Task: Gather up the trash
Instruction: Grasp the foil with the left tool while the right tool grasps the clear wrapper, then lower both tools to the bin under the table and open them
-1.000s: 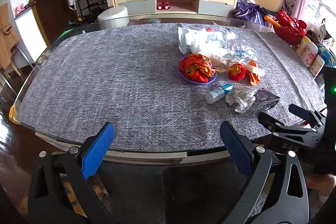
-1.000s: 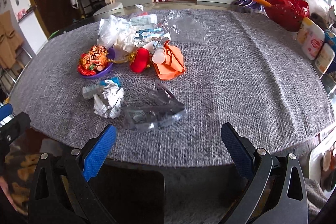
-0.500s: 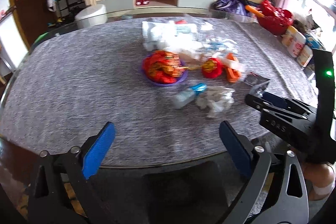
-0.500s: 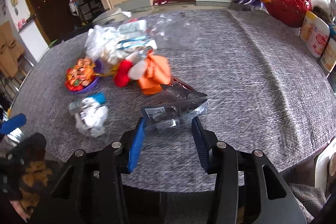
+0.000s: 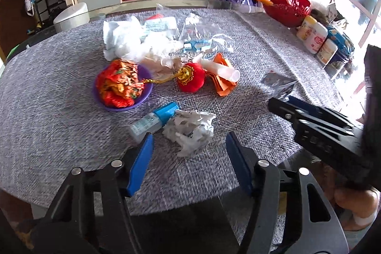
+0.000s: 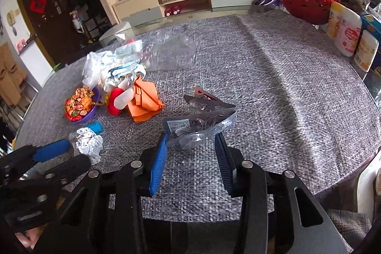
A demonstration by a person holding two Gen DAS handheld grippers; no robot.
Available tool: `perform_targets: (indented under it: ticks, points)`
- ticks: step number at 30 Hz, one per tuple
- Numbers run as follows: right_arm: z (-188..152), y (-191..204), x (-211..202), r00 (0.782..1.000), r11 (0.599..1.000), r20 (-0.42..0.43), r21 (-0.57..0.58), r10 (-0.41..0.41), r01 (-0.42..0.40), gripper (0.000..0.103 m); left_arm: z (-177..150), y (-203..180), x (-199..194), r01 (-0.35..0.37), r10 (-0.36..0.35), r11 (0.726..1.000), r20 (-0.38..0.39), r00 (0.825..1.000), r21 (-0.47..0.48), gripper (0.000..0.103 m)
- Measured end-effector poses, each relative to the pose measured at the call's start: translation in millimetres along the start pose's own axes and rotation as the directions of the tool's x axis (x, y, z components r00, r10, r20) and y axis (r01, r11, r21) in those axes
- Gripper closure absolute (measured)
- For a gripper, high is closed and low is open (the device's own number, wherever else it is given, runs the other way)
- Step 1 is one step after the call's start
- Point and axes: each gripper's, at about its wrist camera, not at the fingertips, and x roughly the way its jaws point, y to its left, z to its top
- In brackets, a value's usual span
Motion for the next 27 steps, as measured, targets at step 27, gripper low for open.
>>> perform_targets:
  ticks: [27]
  points:
    - [-96,65,-81,0.985,0.981,-0.097,-0.119,0.141,-0.152,0.062,-100,16,-105,-0.011,0.013,0.998,0.026,1.000,-0.056,0.090]
